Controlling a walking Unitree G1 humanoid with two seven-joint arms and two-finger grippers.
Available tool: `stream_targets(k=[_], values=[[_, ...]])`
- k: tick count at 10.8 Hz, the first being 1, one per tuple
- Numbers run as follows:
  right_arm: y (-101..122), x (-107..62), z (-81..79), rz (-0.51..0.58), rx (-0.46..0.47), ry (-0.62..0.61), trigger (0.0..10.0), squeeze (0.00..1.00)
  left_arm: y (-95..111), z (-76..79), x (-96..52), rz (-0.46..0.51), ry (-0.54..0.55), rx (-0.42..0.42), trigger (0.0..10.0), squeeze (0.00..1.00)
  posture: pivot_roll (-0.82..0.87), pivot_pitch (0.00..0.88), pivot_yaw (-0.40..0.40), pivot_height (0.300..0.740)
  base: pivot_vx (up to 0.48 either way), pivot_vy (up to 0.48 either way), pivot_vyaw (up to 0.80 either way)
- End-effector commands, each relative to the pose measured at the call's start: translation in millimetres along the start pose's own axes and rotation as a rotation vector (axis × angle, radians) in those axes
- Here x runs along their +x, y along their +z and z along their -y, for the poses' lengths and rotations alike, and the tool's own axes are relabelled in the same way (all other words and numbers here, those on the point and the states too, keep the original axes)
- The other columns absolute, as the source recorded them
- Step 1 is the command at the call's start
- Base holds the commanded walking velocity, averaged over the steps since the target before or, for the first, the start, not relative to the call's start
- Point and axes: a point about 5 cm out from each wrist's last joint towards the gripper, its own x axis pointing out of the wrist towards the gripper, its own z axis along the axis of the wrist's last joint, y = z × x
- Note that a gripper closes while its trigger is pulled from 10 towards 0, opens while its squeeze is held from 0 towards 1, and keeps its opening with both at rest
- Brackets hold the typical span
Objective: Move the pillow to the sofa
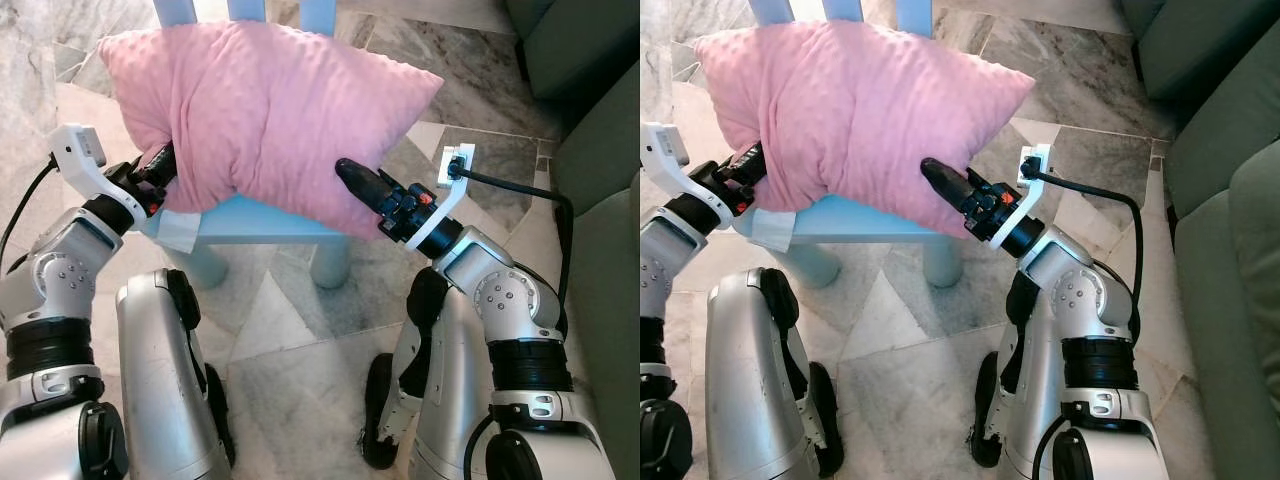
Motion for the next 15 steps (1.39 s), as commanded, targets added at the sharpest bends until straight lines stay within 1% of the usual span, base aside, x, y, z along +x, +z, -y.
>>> stream_targets(k=[1,2,5,6,8,10,11,12,13,14,15], values=[[-11,0.8,-1.6,-0.038,-0.001,0.001,0.0,0.00,-10,0.6,-2.0,-0.030,-0.007,0.002,0.0,0.00,-0.01,0.422,-0.046,0.357,0.000,0.000,0.00],[-11,0.4,1.3,-0.039,-0.042,-0.028,0.0,0.00,-6,-1.0,-2.6,0.002,0.008,0.006,0.0,0.00,-0.01,0.425,-0.047,0.357,0.000,0.000,0.00],[-11,0.4,3.7,-0.036,-0.085,-0.049,0.0,0.00,-2,-0.9,-3.9,0.037,0.003,0.029,0.0,0.00,-0.01,0.425,-0.048,0.357,0.000,0.000,0.00],[-10,0.8,6.5,-0.024,-0.129,-0.083,0.0,0.00,1,0.1,-3.9,0.071,-0.002,0.040,0.0,0.00,-0.01,0.426,-0.048,0.357,0.000,0.000,0.00],[-4,3.6,8.5,-0.007,-0.252,-0.125,0.0,0.00,8,-1.0,-4.1,0.130,0.020,0.087,0.0,0.00,-0.01,0.426,-0.049,0.357,0.000,0.000,0.00],[-4,4.9,9.9,-0.004,-0.285,-0.135,0.0,0.00,11,-3.5,-4.8,0.167,0.038,0.080,0.0,0.00,-0.01,0.426,-0.050,0.357,0.000,0.000,0.00],[-5,4.3,13.1,-0.009,-0.304,-0.162,0.0,0.00,12,-4.7,-5.3,0.175,0.044,0.083,0.0,0.00,-0.01,0.427,-0.050,0.357,0.000,0.000,0.00],[-4,3.5,17.3,-0.010,-0.370,-0.215,0.0,0.00,15,-5.4,-6.3,0.201,0.060,0.118,0.0,0.00,-0.01,0.428,-0.050,0.357,0.000,0.000,0.00],[0,4.9,15.7,-0.006,-0.530,-0.240,0.0,0.00,33,-2.5,-6.6,0.309,0.104,0.193,0.0,0.00,-0.01,0.428,-0.050,0.357,0.000,0.000,0.00],[6,11.6,6.7,0.013,-0.670,-0.219,0.0,0.00,47,2.9,-7.0,0.386,0.146,0.325,0.0,0.00,-0.01,0.427,-0.051,0.357,0.000,0.000,0.00],[11,14.6,4.1,0.034,-0.721,-0.225,0.0,0.00,54,6.3,-7.1,0.429,0.156,0.353,0.0,0.00,-0.01,0.427,-0.051,0.357,0.000,0.000,0.00]])
